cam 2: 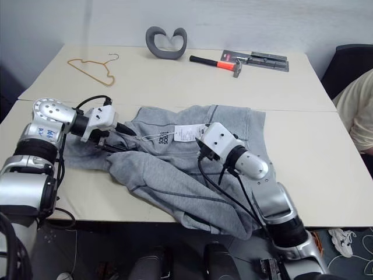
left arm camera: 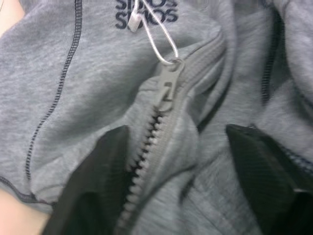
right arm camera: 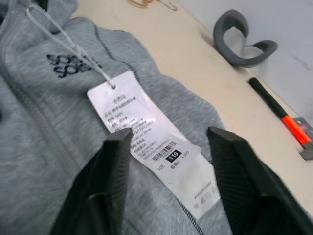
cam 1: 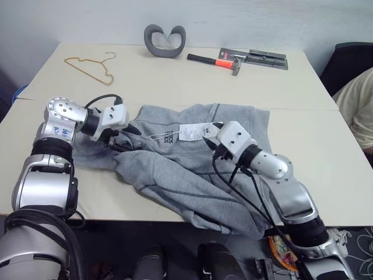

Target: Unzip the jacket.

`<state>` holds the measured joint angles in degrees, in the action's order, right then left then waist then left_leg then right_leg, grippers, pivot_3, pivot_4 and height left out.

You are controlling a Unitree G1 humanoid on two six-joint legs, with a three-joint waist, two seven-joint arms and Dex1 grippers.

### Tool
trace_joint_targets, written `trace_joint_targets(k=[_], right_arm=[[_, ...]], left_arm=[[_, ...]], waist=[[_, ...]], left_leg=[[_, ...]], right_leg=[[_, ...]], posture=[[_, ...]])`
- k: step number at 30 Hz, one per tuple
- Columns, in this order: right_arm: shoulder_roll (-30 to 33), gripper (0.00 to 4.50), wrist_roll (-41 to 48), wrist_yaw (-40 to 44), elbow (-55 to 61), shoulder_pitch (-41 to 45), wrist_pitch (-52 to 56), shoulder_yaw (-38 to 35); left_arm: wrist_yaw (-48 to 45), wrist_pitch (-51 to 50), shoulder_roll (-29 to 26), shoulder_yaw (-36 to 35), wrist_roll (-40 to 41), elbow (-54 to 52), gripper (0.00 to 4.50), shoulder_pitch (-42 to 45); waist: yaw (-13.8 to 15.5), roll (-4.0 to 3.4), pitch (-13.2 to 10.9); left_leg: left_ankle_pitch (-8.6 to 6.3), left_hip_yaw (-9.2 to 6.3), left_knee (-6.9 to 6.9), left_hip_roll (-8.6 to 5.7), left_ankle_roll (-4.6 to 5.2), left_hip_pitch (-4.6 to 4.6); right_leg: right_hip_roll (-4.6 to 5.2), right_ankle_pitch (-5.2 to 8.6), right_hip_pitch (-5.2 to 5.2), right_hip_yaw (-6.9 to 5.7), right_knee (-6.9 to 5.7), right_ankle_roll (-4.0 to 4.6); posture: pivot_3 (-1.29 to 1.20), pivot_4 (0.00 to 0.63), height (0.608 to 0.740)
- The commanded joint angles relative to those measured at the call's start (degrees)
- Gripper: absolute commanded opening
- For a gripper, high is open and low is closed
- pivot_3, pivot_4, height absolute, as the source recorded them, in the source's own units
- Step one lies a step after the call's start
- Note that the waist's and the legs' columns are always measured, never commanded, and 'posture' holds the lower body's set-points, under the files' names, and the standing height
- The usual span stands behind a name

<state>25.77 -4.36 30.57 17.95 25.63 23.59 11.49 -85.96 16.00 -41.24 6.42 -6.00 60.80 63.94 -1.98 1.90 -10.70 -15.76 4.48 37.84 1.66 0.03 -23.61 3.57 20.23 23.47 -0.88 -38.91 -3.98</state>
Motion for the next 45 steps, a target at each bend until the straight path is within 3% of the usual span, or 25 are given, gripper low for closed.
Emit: trace_joint_targets(k=[1,3,7,10,14,18,26,29,36,40,41,45], right_arm=[[8.5,3.6,4.5,8.7,4.7,-0.8,-0.2,-6.3],[14.6,4.23,8.8,15.0,6.7,-2.8,0.6,-10.0],[30.5,4.23,14.1,31.2,5.8,-13.0,-5.0,-18.3],[36.1,4.23,14.3,36.4,2.9,-18.3,-10.2,-20.2],[38.2,4.23,15.2,40.9,0.8,-21.1,-13.2,-18.5],[39.2,4.23,14.9,44.7,-0.4,-20.9,-14.2,-15.1],[34.4,4.23,10.3,45.0,-7.6,-14.1,-13.7,-3.8],[33.7,3.61,11.0,46.8,-9.2,-13.4,-13.0,-1.5],[35.2,1.29,12.0,48.6,-8.9,-14.0,-13.0,-2.2],[37.1,0.08,12.6,49.4,-6.7,-17.0,-13.8,-3.7],[38.2,0.0,13.1,49.8,-5.5,-18.7,-14.1,-4.7],[41.7,0.0,15.4,50.1,-1.0,-26.5,-15.2,-10.4]], left_arm=[[-4.9,-8.4,-5.0,-3.2,5.5,-13.2,4.46,-2.6],[-6.5,-15.2,-8.5,-3.4,9.9,-22.8,4.5,-5.5],[-6.5,-21.4,-19.4,-0.4,16.3,-42.6,4.5,-15.3],[-4.0,-19.6,-21.7,0.2,14.6,-48.8,4.5,-21.4],[2.5,-16.2,-19.9,2.5,9.6,-48.5,4.5,-24.2],[3.4,-12.3,-18.7,4.8,6.2,-48.0,4.5,-25.7],[6.1,-8.3,-12.9,8.8,0.4,-39.5,4.5,-22.6],[3.9,-7.3,-12.8,9.4,0.2,-38.4,3.89,-22.1],[0.5,-8.1,-14.6,8.6,1.7,-40.6,1.62,-24.4],[-2.2,-12.9,-17.5,6.6,5.7,-48.9,0.32,-30.8],[-2.9,-14.8,-19.0,5.6,7.2,-52.5,0.03,-33.5],[-0.5,-22.1,-23.7,1.7,10.5,-64.5,0.03,-44.1]], waist=[[0.1,-0.04,0.0],[0.3,-0.04,0.0],[0.3,-0.05,0.0],[0.3,-0.16,-0.1],[0.4,-0.15,-0.1],[0.2,-0.16,-0.1],[0.4,-0.15,-0.1],[0.4,-0.15,-0.1],[0.4,-0.16,-0.1],[0.4,-0.16,-0.1],[0.4,-0.16,-0.1],[0.5,-0.17,0.0]], left_leg=[[0.0,0.0,0.01,0.0,0.01,-0.01],[-0.05,-0.02,0.02,0.01,0.06,-0.05],[-0.11,-0.07,-0.05,0.02,0.08,-0.03],[-0.24,-0.06,-0.19,0.01,0.28,0.64],[-0.37,-0.07,-0.55,0.01,0.48,1.75],[-0.38,-0.07,-0.6,0.02,0.42,1.67],[-0.36,-0.07,-0.33,0.03,0.4,1.33],[-0.36,-0.07,-0.33,0.03,0.4,1.33],[-0.36,-0.07,-0.36,0.06,0.4,1.36],[-0.36,-0.08,-0.4,0.06,0.4,1.37],[-0.37,-0.09,-0.43,0.06,0.4,1.36],[-0.39,-0.17,-0.61,0.07,0.38,1.35]], right_leg=[[0.0,0.0,0.0,0.0,0.0,0.0],[0.01,0.0,0.0,0.0,0.05,0.0],[0.01,0.0,-0.13,0.0,0.26,0.0],[0.01,0.0,-0.9,-0.01,0.77,0.0],[0.02,-0.02,-1.97,-0.01,1.08,0.06],[0.0,-0.01,-1.84,0.01,1.12,0.08],[-0.01,-0.01,-1.56,-0.03,1.04,0.07],[-0.01,-0.01,-1.56,-0.03,1.03,0.07],[-0.01,-0.01,-1.57,-0.04,1.04,0.07],[0.0,-0.01,-1.59,-0.04,1.06,0.07],[0.01,-0.01,-1.58,-0.04,1.08,0.07],[0.05,-0.01,-1.65,-0.07,1.16,0.07]], posture=[[0.0,0.15,0.74],[0.0,0.15,0.74],[0.0,0.15,0.74],[0.0,0.15,0.74],[0.0,0.15,0.74],[0.0,0.15,0.74],[0.0,0.15,0.74],[0.0,0.15,0.74],[0.0,0.15,0.74],[0.0,0.15,0.74],[0.0,0.15,0.74],[0.0,0.15,0.74]])
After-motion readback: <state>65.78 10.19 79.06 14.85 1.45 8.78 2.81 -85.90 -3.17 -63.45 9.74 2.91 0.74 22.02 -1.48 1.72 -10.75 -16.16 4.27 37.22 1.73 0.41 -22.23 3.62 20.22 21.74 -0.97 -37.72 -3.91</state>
